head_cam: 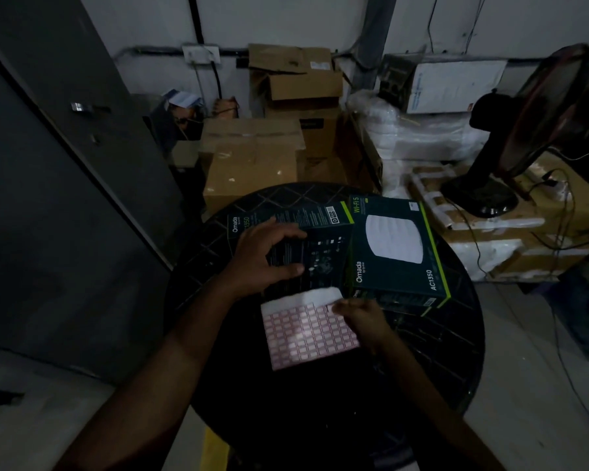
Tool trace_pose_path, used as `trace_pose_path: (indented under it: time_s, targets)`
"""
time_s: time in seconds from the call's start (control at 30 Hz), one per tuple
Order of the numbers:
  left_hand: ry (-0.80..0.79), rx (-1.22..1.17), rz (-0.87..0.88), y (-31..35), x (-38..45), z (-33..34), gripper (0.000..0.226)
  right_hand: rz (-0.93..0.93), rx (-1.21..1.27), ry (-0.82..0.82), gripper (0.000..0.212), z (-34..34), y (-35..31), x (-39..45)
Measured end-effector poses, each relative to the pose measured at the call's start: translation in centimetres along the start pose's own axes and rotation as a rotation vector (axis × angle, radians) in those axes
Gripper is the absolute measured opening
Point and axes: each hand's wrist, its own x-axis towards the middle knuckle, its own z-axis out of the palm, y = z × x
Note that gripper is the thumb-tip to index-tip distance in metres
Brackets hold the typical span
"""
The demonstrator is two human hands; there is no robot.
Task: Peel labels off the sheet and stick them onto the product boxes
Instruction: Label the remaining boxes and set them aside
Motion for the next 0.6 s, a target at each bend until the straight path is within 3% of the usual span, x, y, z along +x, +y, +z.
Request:
trace_pose_path:
  time_s: [0.17,0.37,0.5,0.6]
  targets:
    - [0.033,-0.060,-0.007,-0.6,-0.6,0.1,0.073,0.122,-0.378,0.068,0.021,-0.8,8.2,3.5]
    - [0.096,0.125,0.011,-0.8,-0.5,1.0,0.063,0.138,-0.564,0.163,0.020,-1.4,9.2,3.1]
    - [0.234,0.171,0.063,-1.7,-0.4,1.5,0.050,-0.040,-0.389,0.235,0.012,-1.1,5.0,1.5]
    - [0.261,0.200,0.089,-2.1,0.1,1.7,0.043,-0.243,-0.246,0.176,0.012,-0.2,0.0,-0.6]
